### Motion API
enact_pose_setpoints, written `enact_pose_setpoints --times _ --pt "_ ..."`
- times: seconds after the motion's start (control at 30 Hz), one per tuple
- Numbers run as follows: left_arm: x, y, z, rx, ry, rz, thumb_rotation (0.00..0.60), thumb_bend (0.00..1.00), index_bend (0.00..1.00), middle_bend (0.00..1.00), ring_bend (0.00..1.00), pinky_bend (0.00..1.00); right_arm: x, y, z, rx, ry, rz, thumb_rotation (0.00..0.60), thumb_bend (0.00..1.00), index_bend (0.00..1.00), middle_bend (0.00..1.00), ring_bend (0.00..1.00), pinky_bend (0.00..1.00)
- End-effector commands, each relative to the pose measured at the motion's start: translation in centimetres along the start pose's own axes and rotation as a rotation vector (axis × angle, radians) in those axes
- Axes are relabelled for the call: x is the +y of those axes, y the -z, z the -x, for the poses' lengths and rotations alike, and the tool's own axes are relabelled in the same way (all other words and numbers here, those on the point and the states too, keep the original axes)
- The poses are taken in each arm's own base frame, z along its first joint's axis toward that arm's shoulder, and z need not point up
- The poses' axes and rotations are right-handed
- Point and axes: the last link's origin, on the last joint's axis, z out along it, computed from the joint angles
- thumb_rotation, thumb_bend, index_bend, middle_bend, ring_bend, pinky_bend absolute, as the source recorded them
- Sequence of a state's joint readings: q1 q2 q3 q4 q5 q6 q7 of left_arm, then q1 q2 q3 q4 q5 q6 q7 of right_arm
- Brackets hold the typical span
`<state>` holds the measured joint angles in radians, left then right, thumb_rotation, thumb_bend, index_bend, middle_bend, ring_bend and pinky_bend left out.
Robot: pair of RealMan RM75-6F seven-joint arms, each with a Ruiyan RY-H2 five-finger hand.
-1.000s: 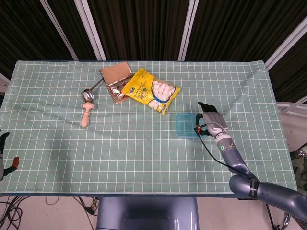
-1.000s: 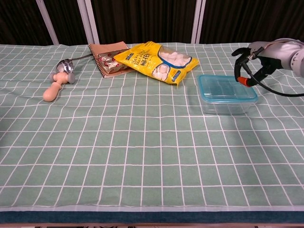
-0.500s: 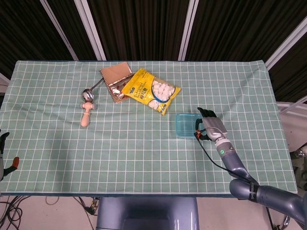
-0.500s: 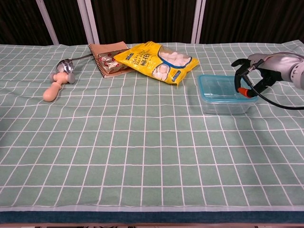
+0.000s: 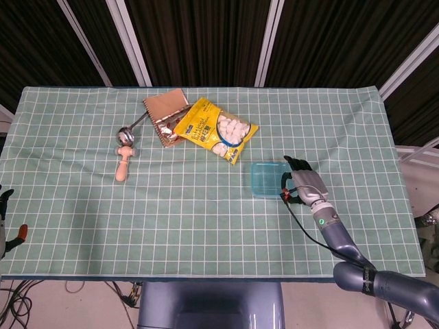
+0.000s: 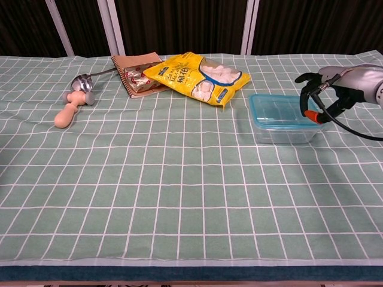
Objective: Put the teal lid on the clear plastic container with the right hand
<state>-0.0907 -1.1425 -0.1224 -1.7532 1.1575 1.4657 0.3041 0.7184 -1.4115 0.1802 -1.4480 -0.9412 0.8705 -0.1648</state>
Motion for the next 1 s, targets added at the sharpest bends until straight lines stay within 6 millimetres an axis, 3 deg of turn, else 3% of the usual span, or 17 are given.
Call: enact_pose_setpoints --times 0.03,1.0 --pt "0.0 0.0 0.0 0.001 0.001 -0.001 0.600 0.35 0.13 0.00 0.00 0.00 0.1 0.1 0.1 -0.006 0.000 0.003 0.600 0.53 0.59 0.00 0.00 0.00" --pt "-0.1 0.0 0.0 0.001 -0.004 -0.004 0.600 0.35 0.13 0.00 0.00 0.00 1.5 0.4 1.9 -0.057 -0.046 0.010 0.600 0.53 0.59 0.00 0.00 0.00"
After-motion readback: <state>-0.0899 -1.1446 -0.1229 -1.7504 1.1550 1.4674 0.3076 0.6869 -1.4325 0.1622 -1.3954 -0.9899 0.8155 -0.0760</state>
